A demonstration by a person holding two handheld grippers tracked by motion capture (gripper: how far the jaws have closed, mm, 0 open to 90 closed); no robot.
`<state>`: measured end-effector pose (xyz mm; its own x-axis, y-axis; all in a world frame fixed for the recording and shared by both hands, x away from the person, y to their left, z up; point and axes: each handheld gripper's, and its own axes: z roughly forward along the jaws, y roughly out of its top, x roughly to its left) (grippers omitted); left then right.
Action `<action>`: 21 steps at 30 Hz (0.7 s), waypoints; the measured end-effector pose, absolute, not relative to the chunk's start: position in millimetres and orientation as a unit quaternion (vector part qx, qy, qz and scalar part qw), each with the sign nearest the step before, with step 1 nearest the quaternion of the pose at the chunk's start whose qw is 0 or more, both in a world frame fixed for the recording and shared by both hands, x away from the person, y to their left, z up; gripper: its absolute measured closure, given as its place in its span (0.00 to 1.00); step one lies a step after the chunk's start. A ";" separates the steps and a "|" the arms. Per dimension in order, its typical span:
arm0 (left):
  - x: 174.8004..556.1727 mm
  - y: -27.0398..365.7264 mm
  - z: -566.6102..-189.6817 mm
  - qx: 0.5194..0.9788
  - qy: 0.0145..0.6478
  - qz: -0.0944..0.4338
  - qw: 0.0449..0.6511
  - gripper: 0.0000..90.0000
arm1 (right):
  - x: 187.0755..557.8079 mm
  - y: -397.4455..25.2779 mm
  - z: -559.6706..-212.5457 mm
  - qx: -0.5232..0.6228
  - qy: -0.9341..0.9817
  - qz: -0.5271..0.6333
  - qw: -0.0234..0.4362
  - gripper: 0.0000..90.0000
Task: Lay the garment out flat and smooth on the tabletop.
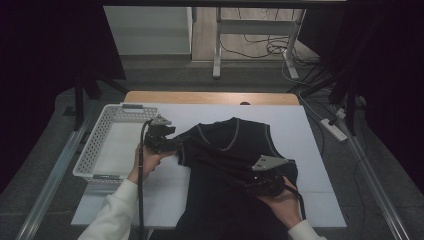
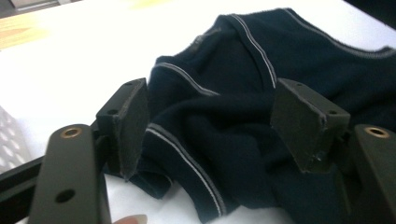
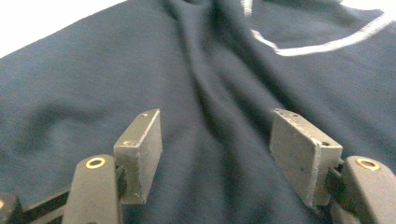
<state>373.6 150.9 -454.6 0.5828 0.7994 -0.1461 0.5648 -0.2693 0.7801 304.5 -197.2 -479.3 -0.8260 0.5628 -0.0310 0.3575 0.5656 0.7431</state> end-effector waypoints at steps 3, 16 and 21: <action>373.0 148.6 -455.0 0.786 0.433 0.137 0.420 0.30 | 301.7 -177.6 -479.4 0.250 0.878 0.391 0.114 0.37; 373.2 150.0 -456.0 0.782 0.437 0.135 0.423 0.30 | 300.0 -92.5 -494.1 0.179 0.911 0.363 0.085 0.38; 374.4 147.6 -457.4 0.783 0.438 0.136 0.419 0.29 | 300.6 -75.8 -495.3 0.176 0.912 0.362 0.077 0.38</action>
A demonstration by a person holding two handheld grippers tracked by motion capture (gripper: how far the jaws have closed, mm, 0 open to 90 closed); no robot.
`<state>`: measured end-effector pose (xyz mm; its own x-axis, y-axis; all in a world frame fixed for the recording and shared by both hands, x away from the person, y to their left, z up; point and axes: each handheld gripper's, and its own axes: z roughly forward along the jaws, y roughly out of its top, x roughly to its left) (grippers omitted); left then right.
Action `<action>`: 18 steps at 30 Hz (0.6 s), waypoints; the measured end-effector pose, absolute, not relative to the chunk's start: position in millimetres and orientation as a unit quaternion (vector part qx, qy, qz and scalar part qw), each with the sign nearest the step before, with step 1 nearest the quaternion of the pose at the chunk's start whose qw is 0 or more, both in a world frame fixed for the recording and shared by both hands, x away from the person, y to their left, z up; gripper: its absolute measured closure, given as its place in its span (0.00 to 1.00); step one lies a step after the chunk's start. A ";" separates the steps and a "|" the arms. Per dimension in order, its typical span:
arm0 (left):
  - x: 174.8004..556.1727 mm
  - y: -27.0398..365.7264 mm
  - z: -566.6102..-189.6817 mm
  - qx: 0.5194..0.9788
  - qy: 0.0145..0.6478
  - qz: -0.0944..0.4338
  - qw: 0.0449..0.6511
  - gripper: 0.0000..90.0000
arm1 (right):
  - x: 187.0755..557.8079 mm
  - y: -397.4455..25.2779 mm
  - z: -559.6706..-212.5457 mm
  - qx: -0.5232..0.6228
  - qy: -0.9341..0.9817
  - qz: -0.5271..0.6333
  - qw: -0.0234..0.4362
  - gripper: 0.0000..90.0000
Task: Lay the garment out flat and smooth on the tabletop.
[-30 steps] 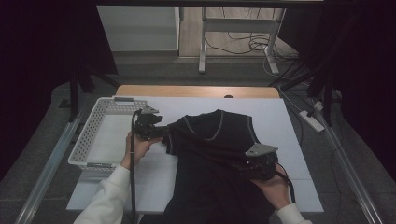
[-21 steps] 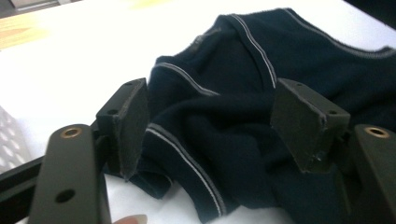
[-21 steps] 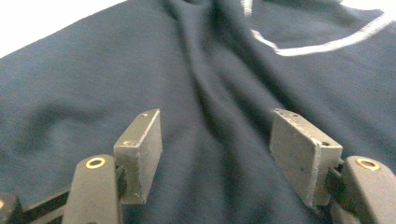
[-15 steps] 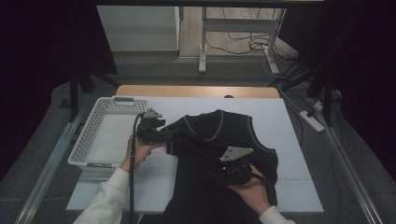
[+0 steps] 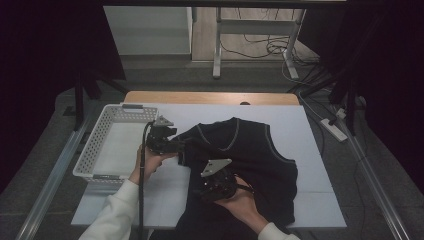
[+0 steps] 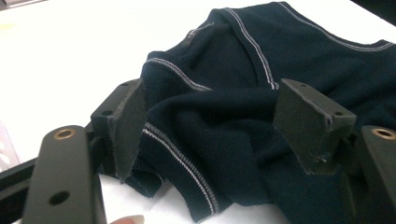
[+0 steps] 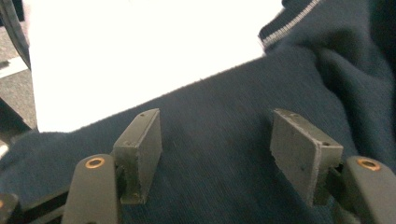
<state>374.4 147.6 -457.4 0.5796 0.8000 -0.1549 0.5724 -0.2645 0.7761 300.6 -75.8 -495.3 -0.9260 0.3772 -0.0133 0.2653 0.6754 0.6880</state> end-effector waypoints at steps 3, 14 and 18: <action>374.3 148.7 -457.1 0.783 0.439 0.137 0.419 0.28 | 300.5 -64.3 -494.0 0.172 0.910 0.368 0.077 0.37; 374.2 154.0 -456.5 0.777 0.444 0.139 0.425 0.29 | 304.8 -50.0 -517.8 0.174 0.927 0.316 0.100 0.52; 374.3 153.7 -456.9 0.777 0.444 0.138 0.424 0.29 | 304.3 -54.2 -517.0 0.162 0.930 0.316 0.097 0.84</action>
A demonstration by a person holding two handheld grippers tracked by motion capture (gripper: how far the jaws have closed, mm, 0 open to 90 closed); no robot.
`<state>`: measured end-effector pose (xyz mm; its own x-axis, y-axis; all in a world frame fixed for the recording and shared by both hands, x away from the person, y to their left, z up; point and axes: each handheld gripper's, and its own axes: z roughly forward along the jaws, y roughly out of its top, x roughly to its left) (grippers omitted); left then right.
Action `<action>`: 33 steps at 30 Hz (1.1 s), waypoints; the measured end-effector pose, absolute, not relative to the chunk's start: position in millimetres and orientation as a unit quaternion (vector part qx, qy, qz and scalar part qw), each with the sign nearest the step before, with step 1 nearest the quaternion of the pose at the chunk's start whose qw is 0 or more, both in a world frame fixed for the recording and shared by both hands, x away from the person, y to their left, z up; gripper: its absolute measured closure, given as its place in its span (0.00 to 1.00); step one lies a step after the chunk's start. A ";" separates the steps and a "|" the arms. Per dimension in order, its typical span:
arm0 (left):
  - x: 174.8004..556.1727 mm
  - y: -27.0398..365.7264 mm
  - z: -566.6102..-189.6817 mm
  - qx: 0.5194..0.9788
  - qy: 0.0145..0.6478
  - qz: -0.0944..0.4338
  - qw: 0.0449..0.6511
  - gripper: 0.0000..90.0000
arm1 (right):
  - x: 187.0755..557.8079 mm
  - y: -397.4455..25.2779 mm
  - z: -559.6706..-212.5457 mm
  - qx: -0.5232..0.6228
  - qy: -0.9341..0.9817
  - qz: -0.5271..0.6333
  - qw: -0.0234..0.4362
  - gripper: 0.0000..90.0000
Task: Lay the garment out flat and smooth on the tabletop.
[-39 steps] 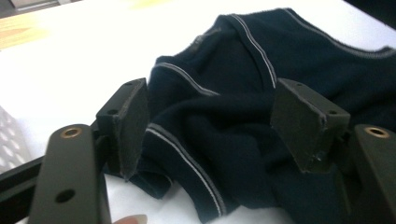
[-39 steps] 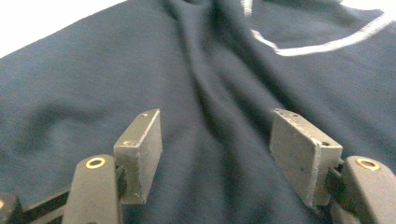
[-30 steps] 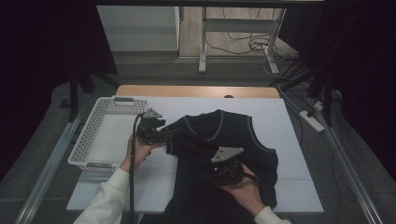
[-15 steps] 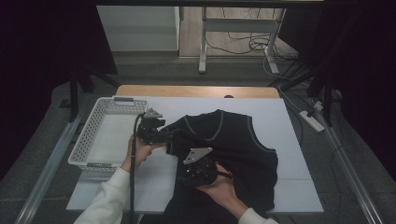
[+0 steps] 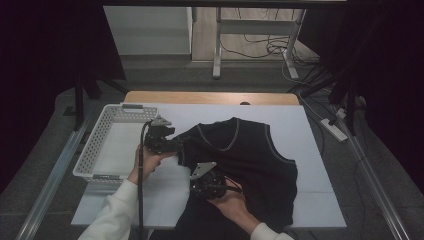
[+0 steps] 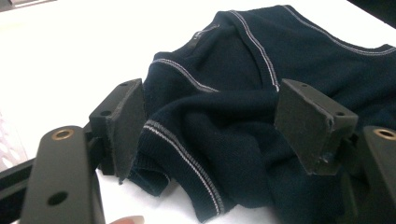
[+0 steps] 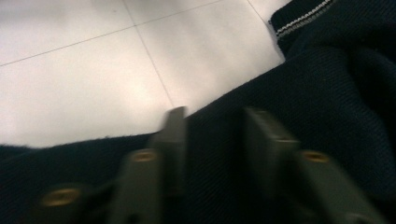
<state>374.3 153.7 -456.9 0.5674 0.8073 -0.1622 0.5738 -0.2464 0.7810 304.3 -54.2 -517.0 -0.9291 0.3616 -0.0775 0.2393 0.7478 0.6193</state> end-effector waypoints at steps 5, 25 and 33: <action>374.0 154.2 -456.9 0.778 0.444 0.138 0.423 0.29 | 304.6 -63.3 -508.0 0.155 0.930 0.322 0.084 0.97; 372.8 156.4 -456.7 0.776 0.446 0.137 0.425 0.28 | 275.8 -160.0 -475.6 0.202 0.907 0.349 0.124 0.98; 372.0 156.3 -457.6 0.777 0.445 0.137 0.424 0.28 | 283.4 -159.0 -499.4 0.211 0.918 0.313 0.119 0.98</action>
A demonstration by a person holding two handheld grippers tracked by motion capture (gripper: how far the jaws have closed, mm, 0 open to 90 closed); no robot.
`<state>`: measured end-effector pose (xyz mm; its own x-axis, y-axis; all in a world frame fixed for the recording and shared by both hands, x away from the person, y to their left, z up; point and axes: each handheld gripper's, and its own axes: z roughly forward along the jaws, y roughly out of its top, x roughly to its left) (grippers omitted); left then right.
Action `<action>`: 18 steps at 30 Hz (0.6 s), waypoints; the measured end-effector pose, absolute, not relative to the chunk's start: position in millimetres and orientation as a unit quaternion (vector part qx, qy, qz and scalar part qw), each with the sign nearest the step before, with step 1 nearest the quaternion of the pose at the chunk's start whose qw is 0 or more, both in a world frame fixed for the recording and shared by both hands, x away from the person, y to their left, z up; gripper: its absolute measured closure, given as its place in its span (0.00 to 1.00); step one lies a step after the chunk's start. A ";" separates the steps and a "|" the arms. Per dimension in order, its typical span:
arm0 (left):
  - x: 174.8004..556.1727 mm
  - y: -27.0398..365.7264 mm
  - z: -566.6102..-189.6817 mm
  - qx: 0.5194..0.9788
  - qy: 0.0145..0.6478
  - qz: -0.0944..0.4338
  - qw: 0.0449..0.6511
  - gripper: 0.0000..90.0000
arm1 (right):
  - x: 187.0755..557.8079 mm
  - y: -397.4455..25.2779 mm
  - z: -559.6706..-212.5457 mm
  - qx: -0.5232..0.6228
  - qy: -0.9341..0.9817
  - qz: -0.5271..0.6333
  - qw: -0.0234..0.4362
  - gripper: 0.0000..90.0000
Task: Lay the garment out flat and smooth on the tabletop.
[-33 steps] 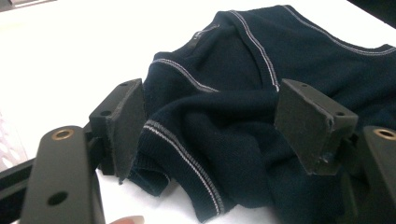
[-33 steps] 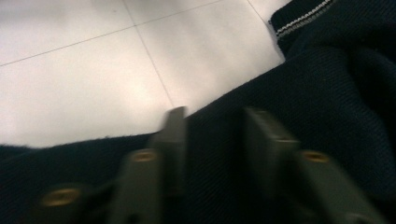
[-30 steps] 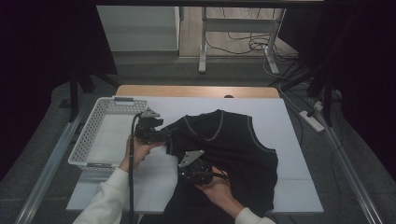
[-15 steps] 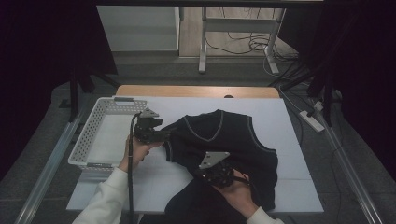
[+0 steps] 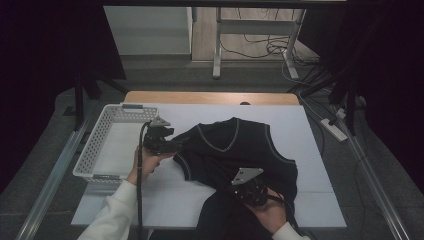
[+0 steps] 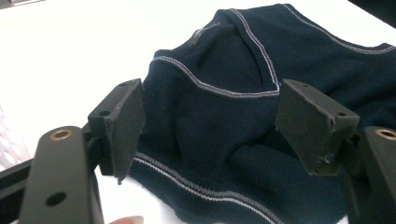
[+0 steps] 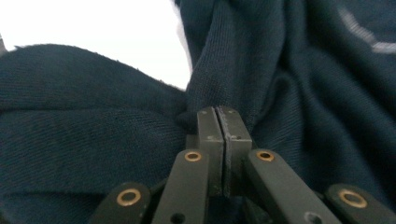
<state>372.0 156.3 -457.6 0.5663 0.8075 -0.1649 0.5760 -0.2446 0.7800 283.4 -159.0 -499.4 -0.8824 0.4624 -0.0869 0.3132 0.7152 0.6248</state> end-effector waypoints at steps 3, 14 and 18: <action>372.2 155.6 -459.0 0.778 0.446 0.136 0.422 0.28 | 284.5 -157.6 -498.7 0.211 0.916 0.318 0.120 0.97; 372.4 154.9 -459.6 0.777 0.448 0.138 0.419 0.27 | 275.8 -139.6 -479.0 0.197 0.903 0.363 0.122 0.61; 371.9 154.6 -459.1 0.778 0.447 0.139 0.419 0.27 | 271.3 -121.0 -473.6 0.179 0.902 0.376 0.113 0.53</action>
